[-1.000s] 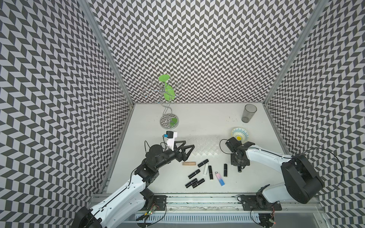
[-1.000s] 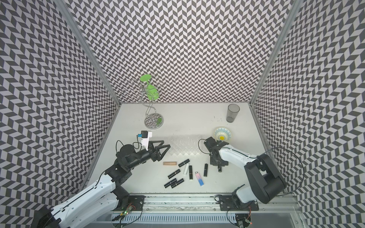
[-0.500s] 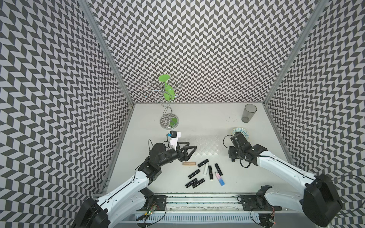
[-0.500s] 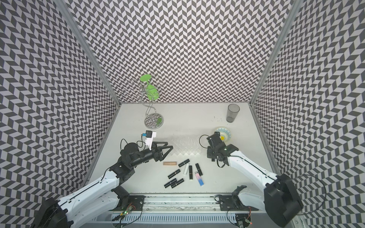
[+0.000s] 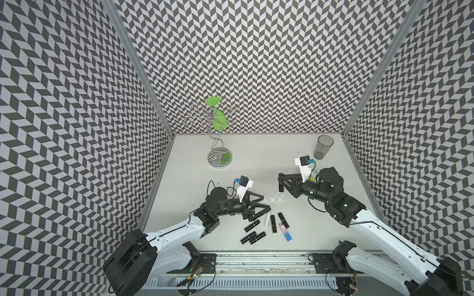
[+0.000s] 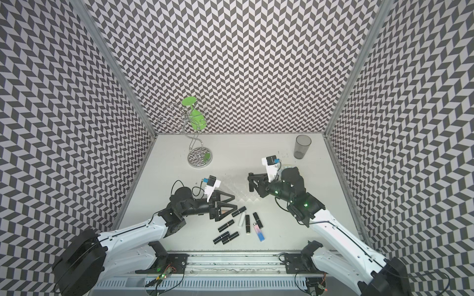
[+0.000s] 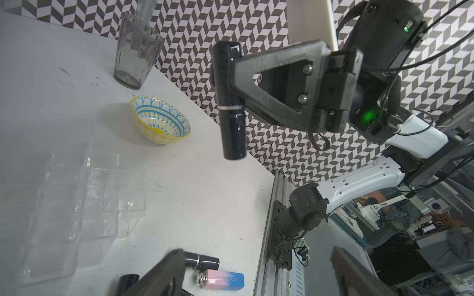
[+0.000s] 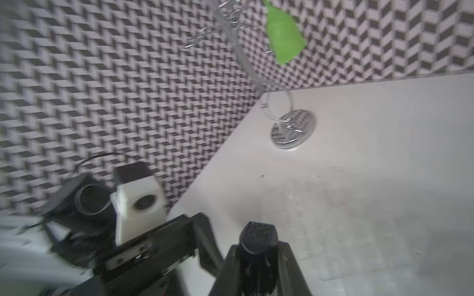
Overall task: Arrange the lipsticks in the organizer
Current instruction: Adjust the lipstick.
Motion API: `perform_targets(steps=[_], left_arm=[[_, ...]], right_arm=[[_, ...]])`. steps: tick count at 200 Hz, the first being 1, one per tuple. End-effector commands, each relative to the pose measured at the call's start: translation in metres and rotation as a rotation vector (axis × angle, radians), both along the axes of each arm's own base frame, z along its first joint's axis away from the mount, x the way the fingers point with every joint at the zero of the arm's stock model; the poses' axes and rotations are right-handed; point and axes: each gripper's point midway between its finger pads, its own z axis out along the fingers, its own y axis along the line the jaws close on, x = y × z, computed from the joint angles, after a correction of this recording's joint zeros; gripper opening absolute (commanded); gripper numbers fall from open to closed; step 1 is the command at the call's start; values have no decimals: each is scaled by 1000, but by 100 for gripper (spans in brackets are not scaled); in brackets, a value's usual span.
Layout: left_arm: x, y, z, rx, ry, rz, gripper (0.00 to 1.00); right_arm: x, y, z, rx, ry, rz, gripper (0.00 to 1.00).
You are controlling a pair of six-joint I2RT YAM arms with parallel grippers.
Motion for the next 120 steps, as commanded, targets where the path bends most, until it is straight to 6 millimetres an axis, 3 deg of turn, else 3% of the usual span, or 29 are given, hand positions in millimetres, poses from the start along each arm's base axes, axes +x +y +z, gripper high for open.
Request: perform_targets(steps=[1,39,120], left_arm=[[-1,-9,29,-64,-132,-15,89],[0,-18,28,-72,-166,-16,86],[-3,-13,28,-92,-157,2,67]], right_arm=[[-47,28,25,143,-25,321,0],[-68,44,15,163,-42,407,0],[-63,43,13,164,-64,365,0]])
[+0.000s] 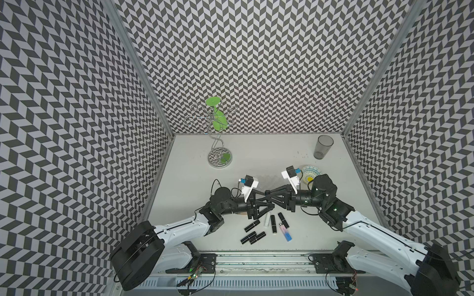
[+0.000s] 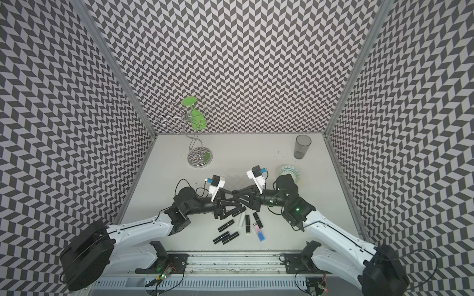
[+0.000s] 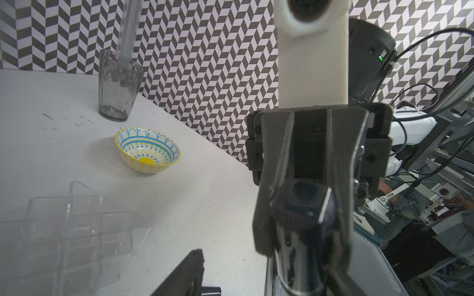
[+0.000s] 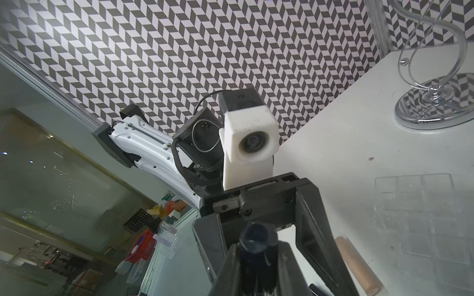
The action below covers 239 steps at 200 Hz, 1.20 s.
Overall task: Arrange the lipsticks in the organizer
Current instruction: Adjust the lipstick.
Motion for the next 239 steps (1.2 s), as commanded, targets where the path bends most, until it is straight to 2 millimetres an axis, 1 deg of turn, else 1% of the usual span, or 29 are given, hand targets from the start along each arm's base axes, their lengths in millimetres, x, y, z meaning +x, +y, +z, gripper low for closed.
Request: perform_targets(steps=[1,7,14,21,31,44,60,71,87,98,111,120,125,132,144,153,164,172,177,187,193,194,197,208,220,226,239], left_arm=[[-4,3,16,-50,-36,7,67],[-5,3,15,-49,-32,2,67],[-6,4,14,-49,-30,-5,60],[-7,3,14,-48,-26,-11,57],[-8,3,15,-53,-21,-13,55],[-8,3,16,-57,-21,-14,53],[-8,3,17,-57,-18,-18,46],[-8,2,16,-54,-14,-23,44],[-10,2,16,-58,-9,-31,38],[-11,3,17,-60,-10,-35,30],[-12,5,18,-65,-13,-29,28],[-11,6,20,-68,-15,-24,28],[-11,6,20,-68,-17,-19,27],[-11,6,20,-68,-17,-16,25],[-11,6,20,-66,-17,-18,20],[-12,6,19,-60,-15,-22,16],[-8,5,16,-40,-6,-10,11],[-1,3,9,7,15,21,8],[5,3,0,54,34,48,6],[17,3,-14,143,54,108,0],[21,4,-20,182,63,128,0],[22,4,-21,189,64,132,0],[25,5,-23,209,65,151,0],[35,11,-32,274,77,216,0],[42,15,-37,323,94,262,0],[44,16,-39,347,73,268,0],[44,17,-37,371,58,279,0]], right_arm=[[0,0,14,44,-56,-2,0],[0,1,13,47,-50,-3,0],[-2,1,15,56,-44,9,0],[-2,1,15,58,-44,11,0],[-1,1,16,59,-51,4,0],[2,1,13,47,-45,-11,0],[1,2,11,54,-35,-5,0],[1,2,11,59,-35,-2,0],[3,2,9,57,-41,-11,0],[4,1,8,53,-43,-20,0],[3,1,7,57,-37,-18,0],[2,2,6,58,-28,-11,4],[1,2,6,59,-27,-3,8],[1,3,5,58,-23,3,13],[2,4,4,56,-18,6,16],[2,4,2,52,-14,8,24],[3,4,3,50,-16,2,43],[3,4,6,45,-20,6,51],[5,4,8,33,-25,3,54],[13,0,10,-20,-22,-48,58],[20,-3,13,-56,-24,-92,59],[21,-5,9,-75,-10,-103,59],[25,-6,13,-85,-27,-129,60],[37,-17,13,-169,-15,-225,63],[41,-23,21,-240,-27,-251,63],[42,-24,23,-263,-21,-255,63],[46,-29,19,-337,26,-285,63]])
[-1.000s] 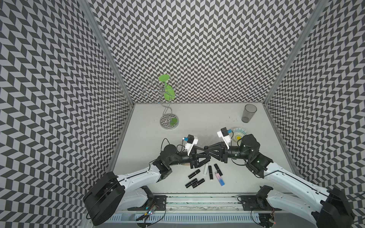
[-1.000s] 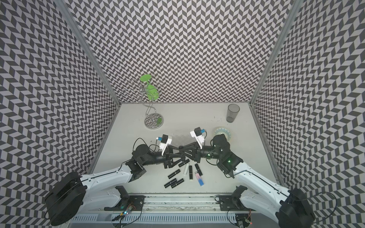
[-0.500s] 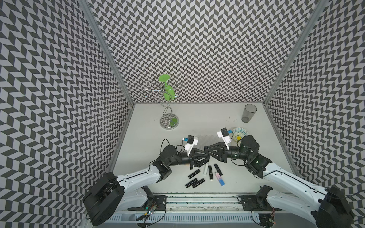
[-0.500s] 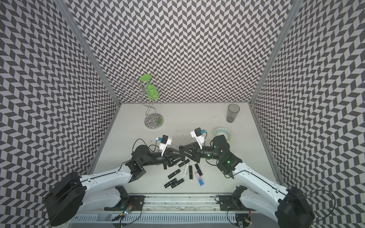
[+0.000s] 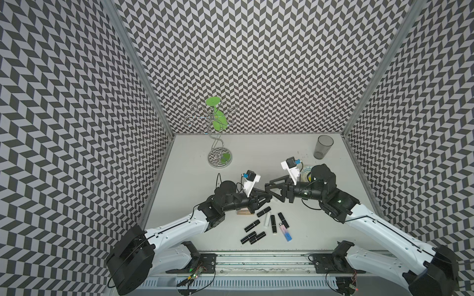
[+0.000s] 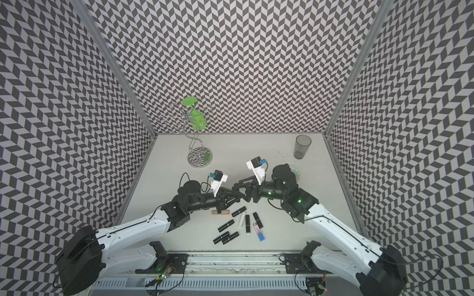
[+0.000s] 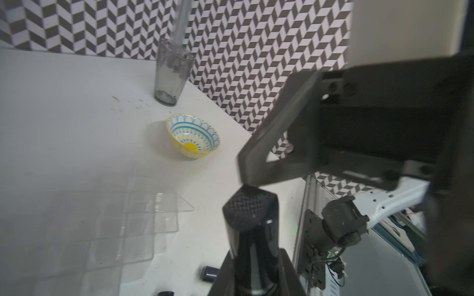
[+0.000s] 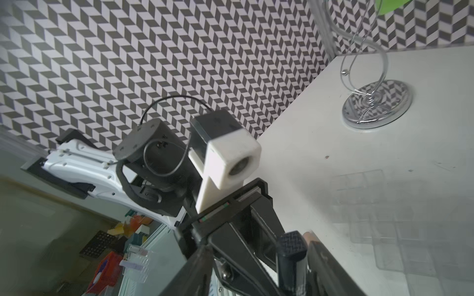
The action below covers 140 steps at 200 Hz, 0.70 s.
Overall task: Arrange the lipsticks in the organizer
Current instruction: Adjust the lipstick.
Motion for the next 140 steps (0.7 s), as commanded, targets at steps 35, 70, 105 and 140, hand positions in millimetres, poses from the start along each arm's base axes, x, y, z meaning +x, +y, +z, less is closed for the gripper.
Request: perform_targets(steps=[35,70,105,140], left_arm=[[6,18,-19,193,-29,110,0],[4,15,-16,191,-40,100,0],[5,14,-20,212,-38,103,0],[4,13,-21,215,-34,96,0]], right_arm=[[17,-19,-19,-265,88,-109,57],[16,-1,-31,-296,153,-27,52],[19,10,-44,-322,182,11,52],[12,22,-56,-332,210,73,50]])
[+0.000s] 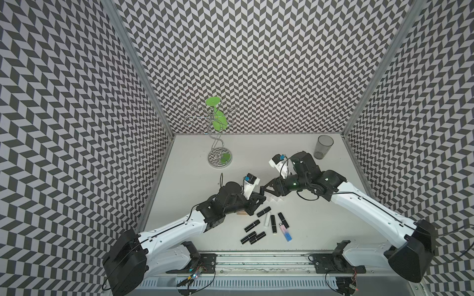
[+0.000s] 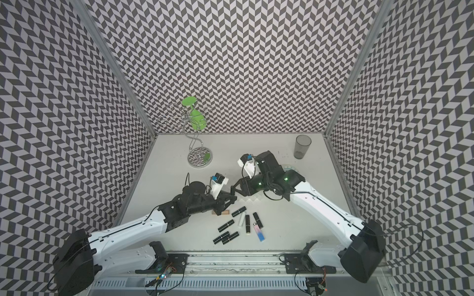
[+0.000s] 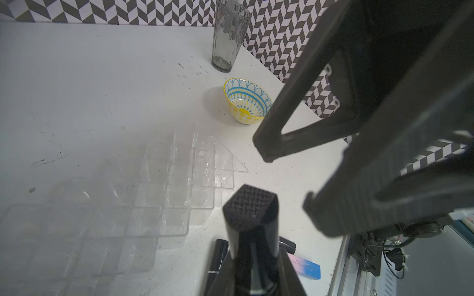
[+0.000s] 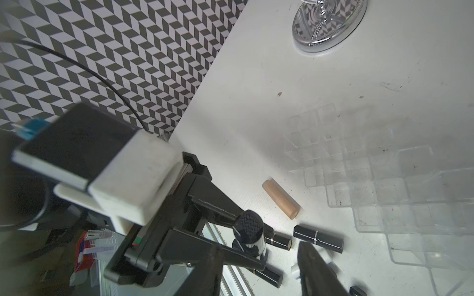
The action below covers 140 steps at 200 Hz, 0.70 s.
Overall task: Arrange the lipsticks in the organizer
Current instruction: Adjust the lipstick.
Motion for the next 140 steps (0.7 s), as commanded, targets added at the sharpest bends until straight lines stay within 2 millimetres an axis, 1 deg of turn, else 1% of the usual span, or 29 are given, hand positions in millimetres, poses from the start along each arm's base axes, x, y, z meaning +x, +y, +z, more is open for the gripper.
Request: perform_targets(steps=[1,36,61,73,104,113,126,140], left_arm=[[3,-5,14,-7,-34,-6,0],[5,-8,7,16,-20,-9,0],[6,-8,4,24,-16,-5,0],[6,-8,5,24,-19,-3,0],[6,-8,2,32,-14,-1,0],[7,-8,2,34,-12,-1,0],[6,-9,0,37,-8,-9,0],[6,-9,0,40,-5,-5,0]], right_arm=[[-5,13,9,31,-15,65,50],[-9,19,-3,8,7,91,47],[-6,20,-11,-12,14,82,40],[-5,19,-14,-26,18,74,34],[-2,23,-13,-20,14,77,30],[-1,23,-15,-22,17,76,25],[-1,24,-18,-24,21,83,21],[-1,26,-19,-20,25,89,20]])
